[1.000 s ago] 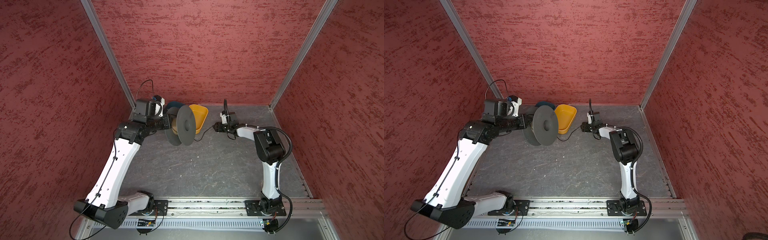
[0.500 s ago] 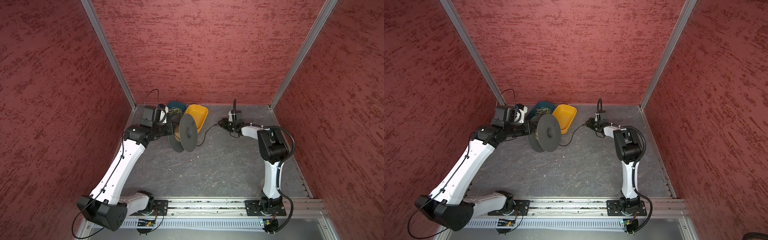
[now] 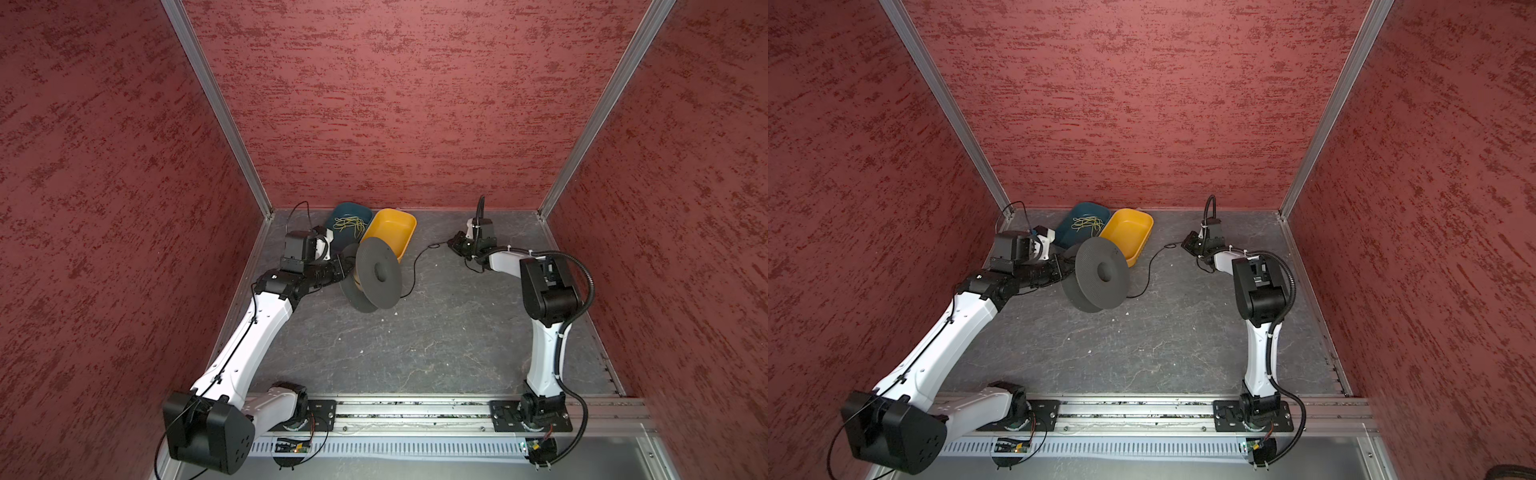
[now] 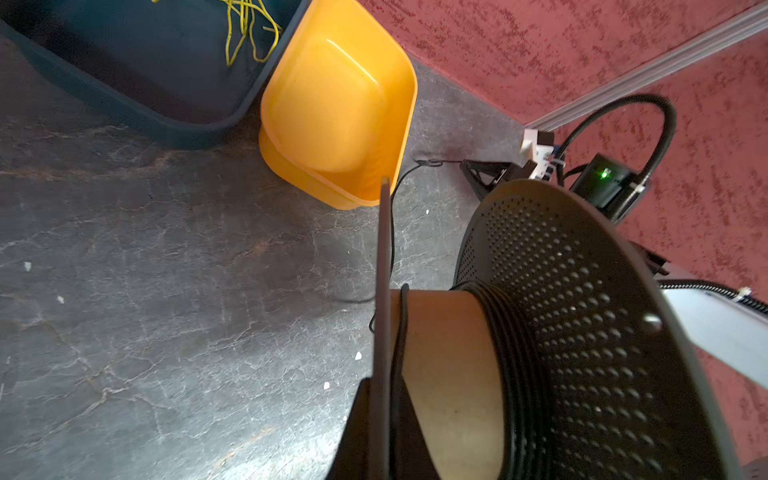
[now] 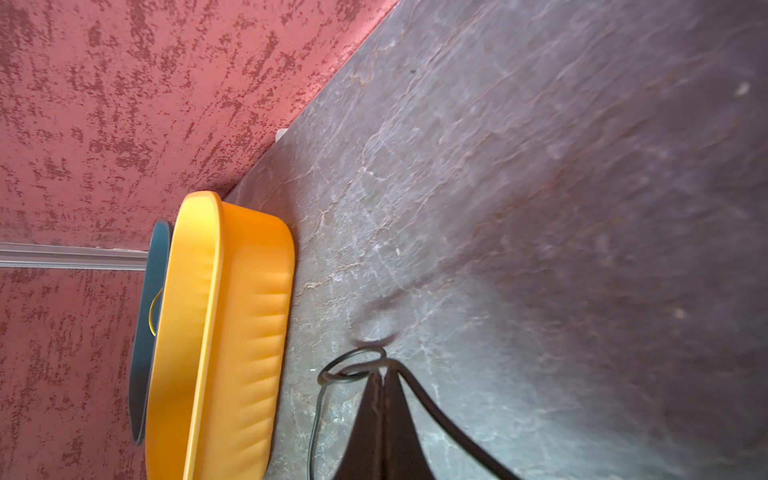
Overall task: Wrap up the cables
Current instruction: 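Lower the spool flat onto the table with the left gripper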
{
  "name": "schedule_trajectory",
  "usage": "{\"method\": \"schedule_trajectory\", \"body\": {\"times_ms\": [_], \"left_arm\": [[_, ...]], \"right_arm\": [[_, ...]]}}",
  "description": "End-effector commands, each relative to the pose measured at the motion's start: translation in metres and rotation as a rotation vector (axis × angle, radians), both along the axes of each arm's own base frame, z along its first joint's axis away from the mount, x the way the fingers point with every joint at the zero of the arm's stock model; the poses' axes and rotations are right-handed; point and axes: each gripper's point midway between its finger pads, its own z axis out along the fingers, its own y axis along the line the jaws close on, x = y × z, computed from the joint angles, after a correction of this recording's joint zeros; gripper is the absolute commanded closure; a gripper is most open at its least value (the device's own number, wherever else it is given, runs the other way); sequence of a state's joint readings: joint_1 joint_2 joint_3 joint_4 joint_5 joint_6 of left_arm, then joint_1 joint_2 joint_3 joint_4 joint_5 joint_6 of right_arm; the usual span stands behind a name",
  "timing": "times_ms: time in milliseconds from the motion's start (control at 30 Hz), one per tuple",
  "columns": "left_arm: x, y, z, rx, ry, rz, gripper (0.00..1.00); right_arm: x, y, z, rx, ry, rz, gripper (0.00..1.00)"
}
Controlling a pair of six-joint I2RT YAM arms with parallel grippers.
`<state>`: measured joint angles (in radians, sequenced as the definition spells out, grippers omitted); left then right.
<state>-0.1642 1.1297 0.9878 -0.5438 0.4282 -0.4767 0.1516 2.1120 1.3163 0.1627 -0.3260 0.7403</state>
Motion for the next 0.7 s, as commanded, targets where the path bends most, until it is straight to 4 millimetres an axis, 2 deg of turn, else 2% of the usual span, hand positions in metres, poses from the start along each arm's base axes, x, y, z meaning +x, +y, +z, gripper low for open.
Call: {"method": "schedule_trajectory", "body": {"times_ms": [0, 167, 400, 567, 667], "left_arm": [[0.009, -0.003, 0.035, -0.149, -0.15, -0.012, 1.0], [0.009, 0.008, 0.016, -0.228, -0.147, 0.023, 1.0], [0.007, 0.018, -0.02, -0.335, -0.12, 0.072, 1.0], [0.006, 0.026, -0.056, -0.348, -0.048, 0.128, 1.0], [0.005, 0.03, -0.074, -0.37, -0.019, 0.148, 1.0]], "right_arm": [[-0.002, -0.013, 0.027, -0.036, -0.075, -0.035, 1.0], [-0.013, -0.019, 0.045, -0.074, -0.1, -0.036, 1.0], [-0.04, -0.032, 0.083, -0.12, -0.162, -0.065, 1.0], [-0.05, -0.029, 0.092, -0.118, -0.171, -0.035, 1.0], [-0.053, -0.029, 0.092, -0.119, -0.186, -0.025, 0.69]]}}
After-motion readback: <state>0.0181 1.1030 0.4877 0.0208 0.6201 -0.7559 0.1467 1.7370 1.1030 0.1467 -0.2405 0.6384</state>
